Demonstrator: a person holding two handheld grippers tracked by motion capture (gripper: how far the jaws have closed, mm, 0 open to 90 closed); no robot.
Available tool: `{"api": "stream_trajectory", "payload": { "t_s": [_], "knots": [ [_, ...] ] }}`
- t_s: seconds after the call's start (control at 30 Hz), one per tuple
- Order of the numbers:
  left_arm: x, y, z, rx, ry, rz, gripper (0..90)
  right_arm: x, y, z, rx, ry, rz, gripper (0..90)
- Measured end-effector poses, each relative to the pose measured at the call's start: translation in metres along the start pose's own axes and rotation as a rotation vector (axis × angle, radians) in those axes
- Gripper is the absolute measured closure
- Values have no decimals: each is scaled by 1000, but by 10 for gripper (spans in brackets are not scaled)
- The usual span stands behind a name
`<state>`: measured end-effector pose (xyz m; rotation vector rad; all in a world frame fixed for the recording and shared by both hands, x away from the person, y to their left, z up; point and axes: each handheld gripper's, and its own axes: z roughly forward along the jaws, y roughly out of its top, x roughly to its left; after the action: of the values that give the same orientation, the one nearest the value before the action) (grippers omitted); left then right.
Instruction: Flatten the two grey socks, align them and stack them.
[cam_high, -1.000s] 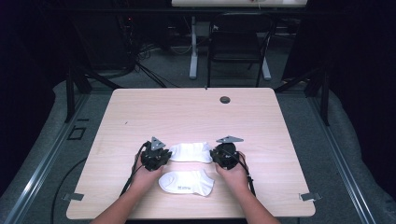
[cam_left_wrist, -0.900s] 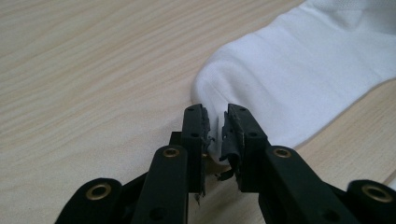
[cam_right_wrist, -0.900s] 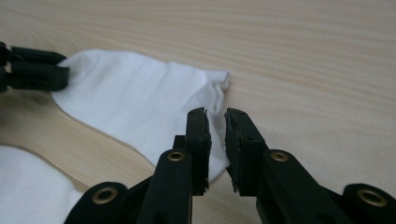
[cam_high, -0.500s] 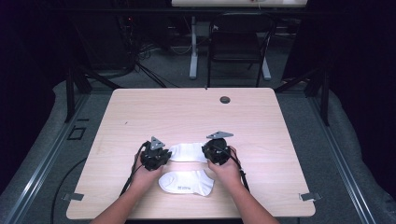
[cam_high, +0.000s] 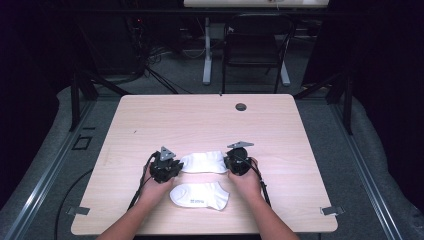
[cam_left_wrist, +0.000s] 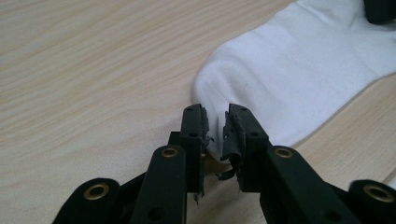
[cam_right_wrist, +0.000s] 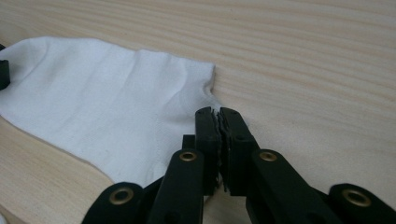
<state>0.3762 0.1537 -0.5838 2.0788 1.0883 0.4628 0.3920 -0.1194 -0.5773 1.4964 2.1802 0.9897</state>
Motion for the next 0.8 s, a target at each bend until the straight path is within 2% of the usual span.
{"api": "stream_trajectory", "payload": {
  "t_s": [0.27, 0.5, 0.67, 0.8],
  "knots": [
    [1, -1, -1, 3, 1, -5, 756, 0, -1, -1, -3, 1, -5, 871],
    [2, 2, -2, -6, -19, -35, 691, 0, 1, -1, 12, 25, 10, 814],
    [4, 9, -5, -32, -32, -45, 627, 6, 3, -4, 2, 36, -16, 790],
    [6, 12, -4, -23, -20, -42, 608, 9, 7, -9, -22, 33, -36, 769]
  ]
}}
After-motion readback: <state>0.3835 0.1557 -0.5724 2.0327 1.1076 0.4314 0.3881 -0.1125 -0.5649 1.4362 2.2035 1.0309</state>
